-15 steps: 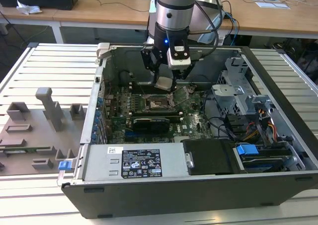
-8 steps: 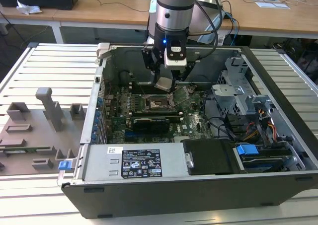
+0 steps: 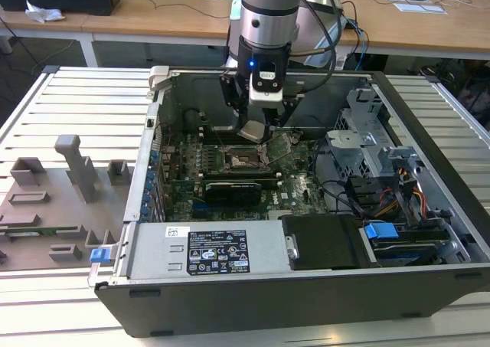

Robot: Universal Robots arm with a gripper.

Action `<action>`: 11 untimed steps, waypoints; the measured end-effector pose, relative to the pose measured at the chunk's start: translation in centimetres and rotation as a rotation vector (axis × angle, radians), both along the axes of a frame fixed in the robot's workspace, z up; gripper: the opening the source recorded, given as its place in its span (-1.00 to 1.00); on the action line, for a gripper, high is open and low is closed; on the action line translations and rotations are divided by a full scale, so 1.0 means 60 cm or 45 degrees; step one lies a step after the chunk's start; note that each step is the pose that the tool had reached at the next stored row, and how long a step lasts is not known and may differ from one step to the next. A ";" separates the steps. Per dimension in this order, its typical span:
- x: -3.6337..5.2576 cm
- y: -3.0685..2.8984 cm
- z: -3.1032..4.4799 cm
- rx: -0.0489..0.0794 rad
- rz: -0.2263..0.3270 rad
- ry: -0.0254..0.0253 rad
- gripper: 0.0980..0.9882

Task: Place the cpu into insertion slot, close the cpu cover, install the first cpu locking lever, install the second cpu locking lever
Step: 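Place the cpu into insertion slot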

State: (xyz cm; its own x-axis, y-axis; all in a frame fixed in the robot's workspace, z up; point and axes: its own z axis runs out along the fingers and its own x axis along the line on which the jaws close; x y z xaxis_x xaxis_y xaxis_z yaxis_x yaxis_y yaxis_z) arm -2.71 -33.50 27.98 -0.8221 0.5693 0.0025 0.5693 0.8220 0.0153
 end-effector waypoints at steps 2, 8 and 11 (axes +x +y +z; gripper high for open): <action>0.000 0.0000 0.000 -0.004 -0.020 0.0001 0.00; 0.000 0.0000 -0.001 -0.017 -0.086 0.0001 0.00; 0.000 0.0000 -0.001 -0.021 -0.110 0.0001 0.00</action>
